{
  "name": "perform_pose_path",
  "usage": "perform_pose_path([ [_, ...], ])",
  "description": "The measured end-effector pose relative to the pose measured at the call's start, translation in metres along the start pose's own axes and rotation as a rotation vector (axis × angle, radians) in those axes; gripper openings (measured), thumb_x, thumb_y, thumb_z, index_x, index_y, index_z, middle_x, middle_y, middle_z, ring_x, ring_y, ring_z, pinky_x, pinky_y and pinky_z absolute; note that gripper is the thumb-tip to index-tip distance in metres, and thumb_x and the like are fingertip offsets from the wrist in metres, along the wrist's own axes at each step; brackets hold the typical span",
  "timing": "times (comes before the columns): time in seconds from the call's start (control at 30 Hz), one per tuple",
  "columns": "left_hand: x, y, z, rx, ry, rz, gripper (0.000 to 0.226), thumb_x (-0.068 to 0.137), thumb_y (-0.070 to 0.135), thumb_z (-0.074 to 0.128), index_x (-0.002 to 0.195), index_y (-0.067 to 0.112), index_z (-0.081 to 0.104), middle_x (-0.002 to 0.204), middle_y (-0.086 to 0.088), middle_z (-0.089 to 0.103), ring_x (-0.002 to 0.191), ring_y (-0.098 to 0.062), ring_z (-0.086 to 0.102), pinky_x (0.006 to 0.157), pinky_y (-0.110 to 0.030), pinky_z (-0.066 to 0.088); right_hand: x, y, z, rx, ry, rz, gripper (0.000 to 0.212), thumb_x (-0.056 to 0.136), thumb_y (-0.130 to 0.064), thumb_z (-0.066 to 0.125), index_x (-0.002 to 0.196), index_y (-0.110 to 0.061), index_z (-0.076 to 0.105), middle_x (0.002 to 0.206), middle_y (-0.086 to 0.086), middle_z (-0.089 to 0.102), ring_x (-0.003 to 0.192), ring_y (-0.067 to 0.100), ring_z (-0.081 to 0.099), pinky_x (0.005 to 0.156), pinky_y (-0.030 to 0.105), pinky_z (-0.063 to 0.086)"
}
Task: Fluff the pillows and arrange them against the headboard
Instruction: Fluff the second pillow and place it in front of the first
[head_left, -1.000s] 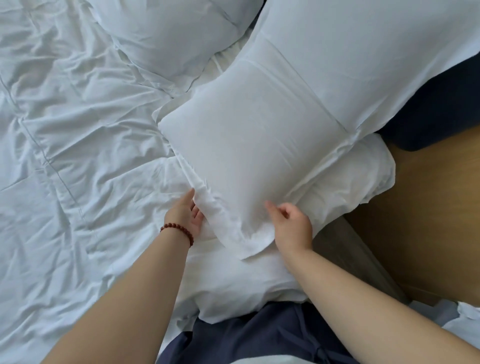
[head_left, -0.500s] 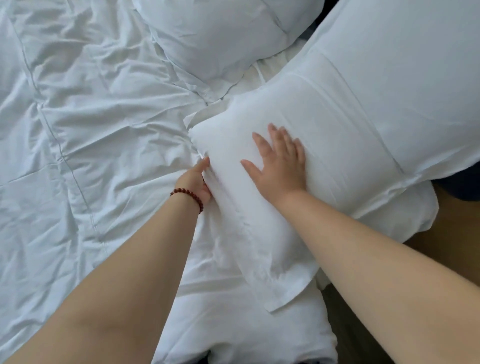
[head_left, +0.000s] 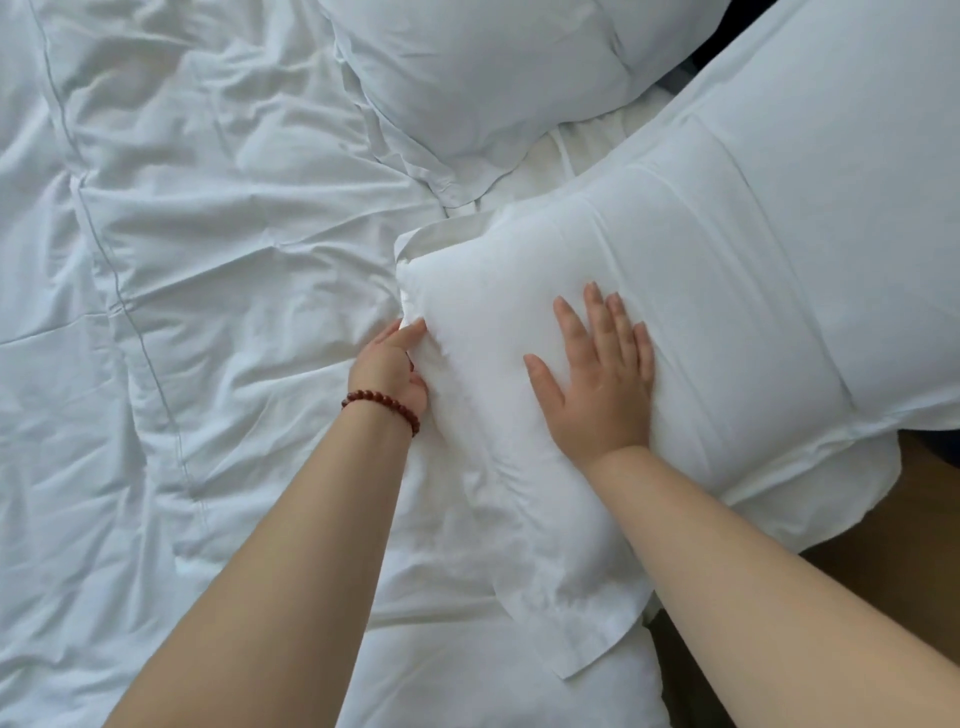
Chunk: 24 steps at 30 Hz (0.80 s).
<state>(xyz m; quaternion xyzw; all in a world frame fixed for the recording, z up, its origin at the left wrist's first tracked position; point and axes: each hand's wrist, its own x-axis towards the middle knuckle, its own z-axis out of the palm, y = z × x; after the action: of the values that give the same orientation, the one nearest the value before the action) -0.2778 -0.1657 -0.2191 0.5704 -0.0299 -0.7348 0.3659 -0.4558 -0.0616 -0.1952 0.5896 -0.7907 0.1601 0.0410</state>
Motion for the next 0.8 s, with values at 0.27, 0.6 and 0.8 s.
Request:
perform_pose_path([
  [0.27, -0.01, 0.019, 0.024, -0.006, -0.022, -0.036, 0.021, 0.097, 0.016, 0.057, 0.078, 0.008, 0.063, 0.055, 0.001, 0.064, 0.052, -0.001, 0.062, 0.049, -0.008, 0.05, -0.001, -0.005, 0.006, -0.047, 0.04, -0.011, 0.058, 0.094, -0.052, 0.047, 0.143, -0.021, 0.05, 0.155, 0.01, 0.039, 0.144, 0.028, 0.033, 0.118, 0.047, 0.02],
  [0.6, -0.005, 0.039, 0.019, 0.291, -0.058, -0.192, 0.033, 0.088, 0.047, 0.063, 0.097, 0.016, 0.07, 0.084, -0.005, 0.075, 0.073, -0.022, 0.073, 0.071, -0.036, 0.058, -0.004, -0.001, 0.007, -0.062, 0.054, -0.03, 0.058, 0.095, -0.05, 0.047, 0.144, -0.02, 0.048, 0.155, 0.01, 0.037, 0.145, 0.028, 0.033, 0.118, 0.047, 0.022],
  [0.8, -0.007, 0.028, 0.024, 0.233, -0.029, -0.213, 0.04, 0.091, 0.053, 0.055, 0.085, 0.017, 0.072, 0.08, 0.003, 0.074, 0.066, -0.016, 0.072, 0.069, -0.029, 0.06, -0.005, 0.002, 0.004, -0.05, 0.044, -0.021, 0.059, 0.095, -0.051, 0.046, 0.145, -0.02, 0.048, 0.156, 0.01, 0.036, 0.145, 0.027, 0.031, 0.118, 0.046, 0.02],
])
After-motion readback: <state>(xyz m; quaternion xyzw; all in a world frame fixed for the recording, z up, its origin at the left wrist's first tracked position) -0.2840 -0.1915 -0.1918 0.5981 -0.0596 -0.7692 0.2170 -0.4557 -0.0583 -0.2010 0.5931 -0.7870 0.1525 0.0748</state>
